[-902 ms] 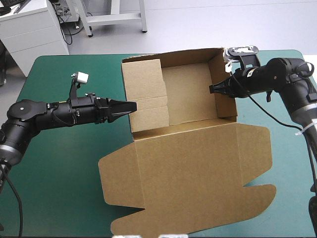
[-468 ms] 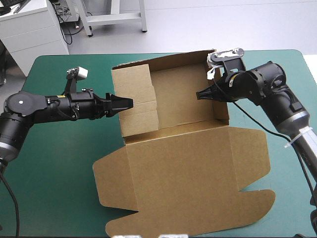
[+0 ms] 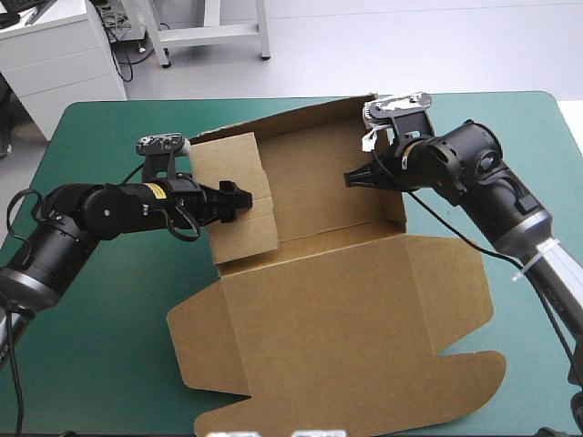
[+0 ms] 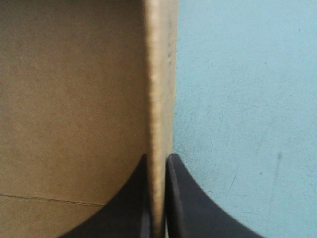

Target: Fold the box

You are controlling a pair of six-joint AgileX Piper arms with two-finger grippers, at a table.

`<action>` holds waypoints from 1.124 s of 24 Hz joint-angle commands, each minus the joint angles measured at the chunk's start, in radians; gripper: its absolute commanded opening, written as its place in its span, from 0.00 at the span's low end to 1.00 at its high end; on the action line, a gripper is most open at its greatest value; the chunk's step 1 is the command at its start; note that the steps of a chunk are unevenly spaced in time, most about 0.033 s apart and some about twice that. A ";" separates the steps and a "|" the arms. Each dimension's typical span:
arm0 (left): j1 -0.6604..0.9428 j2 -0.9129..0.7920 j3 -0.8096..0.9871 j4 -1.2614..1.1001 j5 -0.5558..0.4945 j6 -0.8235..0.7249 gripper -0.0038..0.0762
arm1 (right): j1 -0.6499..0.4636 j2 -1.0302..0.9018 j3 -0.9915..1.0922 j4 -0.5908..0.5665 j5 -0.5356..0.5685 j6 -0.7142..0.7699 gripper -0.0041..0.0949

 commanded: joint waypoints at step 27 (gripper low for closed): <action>-0.071 -0.051 0.094 0.092 -0.264 -0.153 0.01 | 0.002 -0.059 -0.034 0.006 -0.041 0.044 0.04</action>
